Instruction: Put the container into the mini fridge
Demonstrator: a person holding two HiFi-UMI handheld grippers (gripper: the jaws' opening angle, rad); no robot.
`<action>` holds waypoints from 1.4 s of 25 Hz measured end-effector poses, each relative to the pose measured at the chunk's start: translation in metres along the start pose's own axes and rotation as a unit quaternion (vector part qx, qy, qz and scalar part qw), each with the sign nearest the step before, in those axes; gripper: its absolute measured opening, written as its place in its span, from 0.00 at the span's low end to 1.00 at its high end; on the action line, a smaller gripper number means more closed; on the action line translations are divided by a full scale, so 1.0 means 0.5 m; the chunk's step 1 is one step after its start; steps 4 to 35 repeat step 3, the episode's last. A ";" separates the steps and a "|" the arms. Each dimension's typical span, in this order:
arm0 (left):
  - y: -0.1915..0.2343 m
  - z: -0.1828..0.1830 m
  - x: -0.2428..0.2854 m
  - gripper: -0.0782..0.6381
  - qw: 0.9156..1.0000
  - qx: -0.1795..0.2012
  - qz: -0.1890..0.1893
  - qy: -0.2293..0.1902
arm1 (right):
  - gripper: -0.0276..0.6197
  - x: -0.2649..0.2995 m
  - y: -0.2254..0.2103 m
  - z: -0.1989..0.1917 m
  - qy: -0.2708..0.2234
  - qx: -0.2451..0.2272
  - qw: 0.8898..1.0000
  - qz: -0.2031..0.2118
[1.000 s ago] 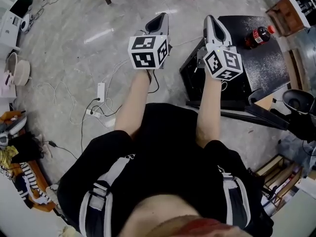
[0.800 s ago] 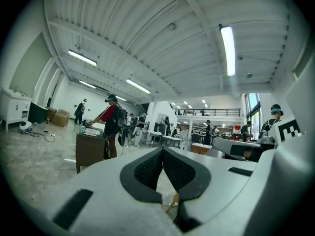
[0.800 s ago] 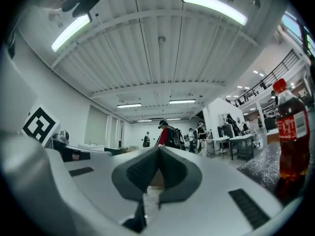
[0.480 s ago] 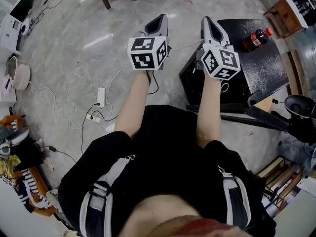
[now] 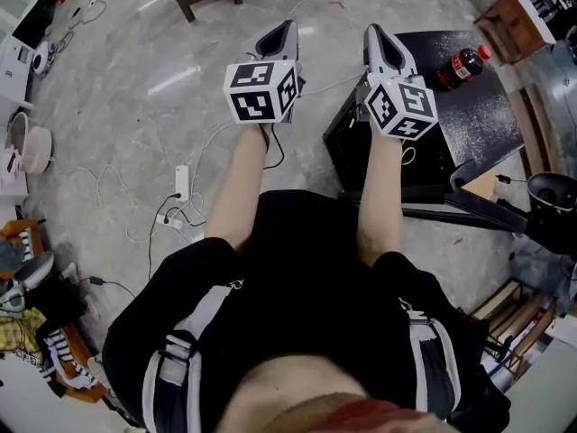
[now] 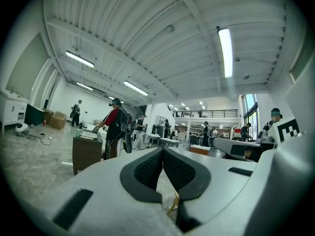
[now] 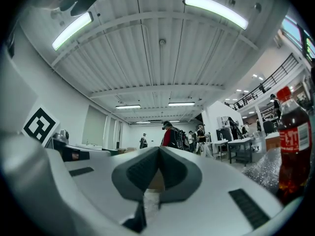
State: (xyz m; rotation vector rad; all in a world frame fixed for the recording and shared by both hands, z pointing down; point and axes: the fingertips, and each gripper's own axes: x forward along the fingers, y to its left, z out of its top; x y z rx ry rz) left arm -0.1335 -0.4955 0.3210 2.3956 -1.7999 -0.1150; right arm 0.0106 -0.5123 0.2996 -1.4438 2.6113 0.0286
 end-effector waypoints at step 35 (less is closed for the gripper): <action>-0.003 0.002 0.002 0.12 1.000 0.003 -0.004 -0.001 | 0.06 0.004 0.000 0.005 -0.003 -0.003 1.000 0.000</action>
